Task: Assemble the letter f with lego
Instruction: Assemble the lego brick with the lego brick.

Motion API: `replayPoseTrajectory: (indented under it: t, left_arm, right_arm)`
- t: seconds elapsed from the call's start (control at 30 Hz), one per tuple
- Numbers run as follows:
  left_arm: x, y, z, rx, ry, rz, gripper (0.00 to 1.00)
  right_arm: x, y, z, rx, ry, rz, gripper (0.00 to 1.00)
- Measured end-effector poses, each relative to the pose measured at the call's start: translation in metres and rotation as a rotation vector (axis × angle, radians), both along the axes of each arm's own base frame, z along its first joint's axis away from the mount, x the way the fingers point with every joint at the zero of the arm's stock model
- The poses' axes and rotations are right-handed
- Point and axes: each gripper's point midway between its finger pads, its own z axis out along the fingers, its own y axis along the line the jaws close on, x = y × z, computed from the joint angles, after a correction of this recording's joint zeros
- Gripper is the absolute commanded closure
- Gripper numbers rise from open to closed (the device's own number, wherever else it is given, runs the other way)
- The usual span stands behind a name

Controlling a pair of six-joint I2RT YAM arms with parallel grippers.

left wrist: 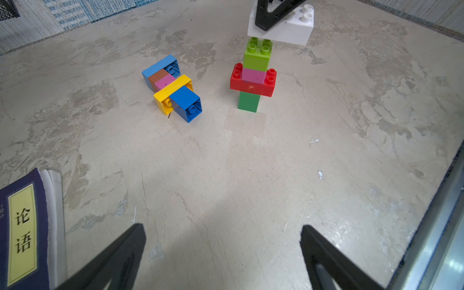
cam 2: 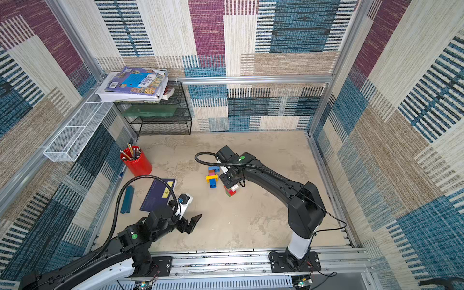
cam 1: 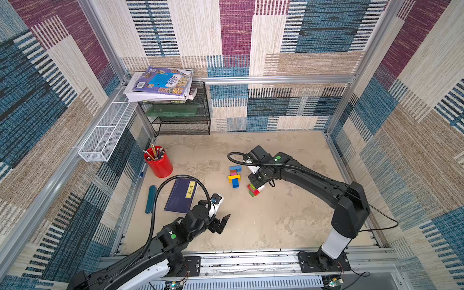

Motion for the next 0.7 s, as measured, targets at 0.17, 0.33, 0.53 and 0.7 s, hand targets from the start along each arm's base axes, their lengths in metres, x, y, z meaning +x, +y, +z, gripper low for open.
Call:
replayPoseTrajectory:
  t: [0.17,0.33,0.53,0.7]
  left_arm:
    - [0.0000,0.0000,-0.0001,0.000,0.000,0.000,0.01]
    - [0.0000,0.0000,-0.0006,0.002,0.001,0.000,0.01]
    - [0.0001,-0.0001,-0.0014,0.004,0.004,0.000,0.01]
    - [0.0001,-0.0001,-0.0012,0.004,0.003,0.000,0.01]
  right_arm:
    - [0.0003,0.0013,-0.0035,-0.010,0.003,0.002,0.70]
    - [0.0002,0.0027,-0.0083,-0.019,0.011,0.005,0.70]
    - [0.0001,0.0031,-0.0102,-0.028,0.010,0.009,0.70]
    - [-0.0002,0.0033,-0.0103,-0.029,0.010,0.010,0.70]
